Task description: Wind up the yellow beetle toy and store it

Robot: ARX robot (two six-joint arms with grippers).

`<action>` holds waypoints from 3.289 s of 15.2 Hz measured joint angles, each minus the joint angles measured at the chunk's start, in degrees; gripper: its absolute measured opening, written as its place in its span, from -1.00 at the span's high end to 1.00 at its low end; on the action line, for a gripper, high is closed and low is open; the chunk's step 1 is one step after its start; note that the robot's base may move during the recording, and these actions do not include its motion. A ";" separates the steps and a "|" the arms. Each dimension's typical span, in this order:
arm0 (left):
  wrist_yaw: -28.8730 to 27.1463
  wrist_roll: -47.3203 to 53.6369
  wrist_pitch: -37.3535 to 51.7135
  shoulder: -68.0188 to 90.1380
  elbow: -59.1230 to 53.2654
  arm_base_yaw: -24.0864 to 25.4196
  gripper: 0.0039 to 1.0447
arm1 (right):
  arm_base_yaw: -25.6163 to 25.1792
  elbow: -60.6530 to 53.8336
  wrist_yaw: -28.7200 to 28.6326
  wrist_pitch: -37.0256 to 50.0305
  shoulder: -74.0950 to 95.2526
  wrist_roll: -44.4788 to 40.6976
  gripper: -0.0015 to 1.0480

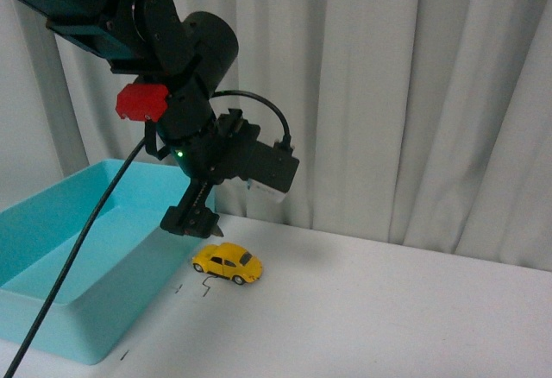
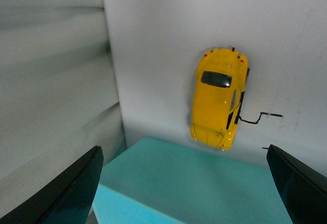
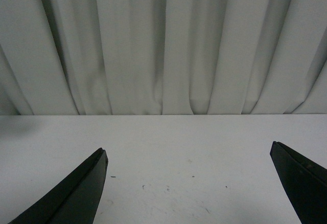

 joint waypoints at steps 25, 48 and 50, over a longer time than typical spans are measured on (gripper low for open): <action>-6.93 -10.62 -6.27 20.20 14.03 1.42 0.23 | 0.00 0.00 0.00 0.00 0.00 0.02 -0.87; -4.24 -62.34 -5.66 2.05 4.26 20.09 0.26 | 0.00 0.00 0.00 -0.02 -0.02 0.02 -0.87; -5.53 -64.06 -2.58 2.80 4.07 20.35 0.27 | 0.00 0.00 0.00 0.00 -0.02 0.02 -0.87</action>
